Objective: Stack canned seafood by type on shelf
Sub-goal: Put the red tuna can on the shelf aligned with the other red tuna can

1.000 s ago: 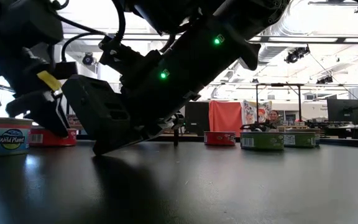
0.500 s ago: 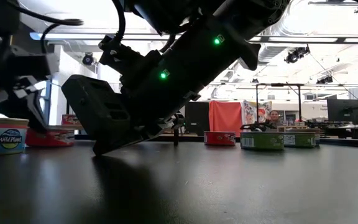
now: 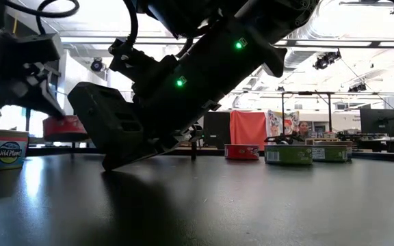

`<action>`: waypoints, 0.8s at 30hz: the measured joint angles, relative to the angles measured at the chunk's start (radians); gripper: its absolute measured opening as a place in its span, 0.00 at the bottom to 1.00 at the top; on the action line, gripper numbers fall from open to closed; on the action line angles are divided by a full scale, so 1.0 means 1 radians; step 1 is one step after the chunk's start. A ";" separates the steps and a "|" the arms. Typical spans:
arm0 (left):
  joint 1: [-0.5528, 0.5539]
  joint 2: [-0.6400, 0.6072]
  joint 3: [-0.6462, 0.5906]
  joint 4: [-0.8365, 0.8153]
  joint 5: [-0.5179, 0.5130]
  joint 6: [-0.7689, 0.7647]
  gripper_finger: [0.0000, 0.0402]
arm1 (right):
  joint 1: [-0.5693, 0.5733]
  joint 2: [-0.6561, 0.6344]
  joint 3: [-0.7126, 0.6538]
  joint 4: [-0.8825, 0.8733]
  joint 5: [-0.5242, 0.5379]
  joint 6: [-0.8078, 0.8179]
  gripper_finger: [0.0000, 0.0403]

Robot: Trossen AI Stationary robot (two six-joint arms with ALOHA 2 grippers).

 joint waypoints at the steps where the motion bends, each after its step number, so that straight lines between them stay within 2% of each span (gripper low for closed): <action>1: 0.013 0.000 0.000 -0.006 -0.026 -0.007 0.00 | 0.000 0.000 0.000 0.000 0.000 0.000 0.00; 11: 0.171 -0.001 0.001 -0.008 -0.119 0.034 0.00 | 0.000 0.000 0.000 0.000 0.000 0.000 0.00; 19: 0.174 -0.002 -0.003 0.106 -0.016 0.063 0.01 | 0.002 0.001 0.000 0.000 0.003 -0.008 0.00; 24: 0.179 -0.002 -0.005 0.219 0.053 0.063 0.14 | 0.002 0.001 0.000 0.000 0.002 -0.008 0.00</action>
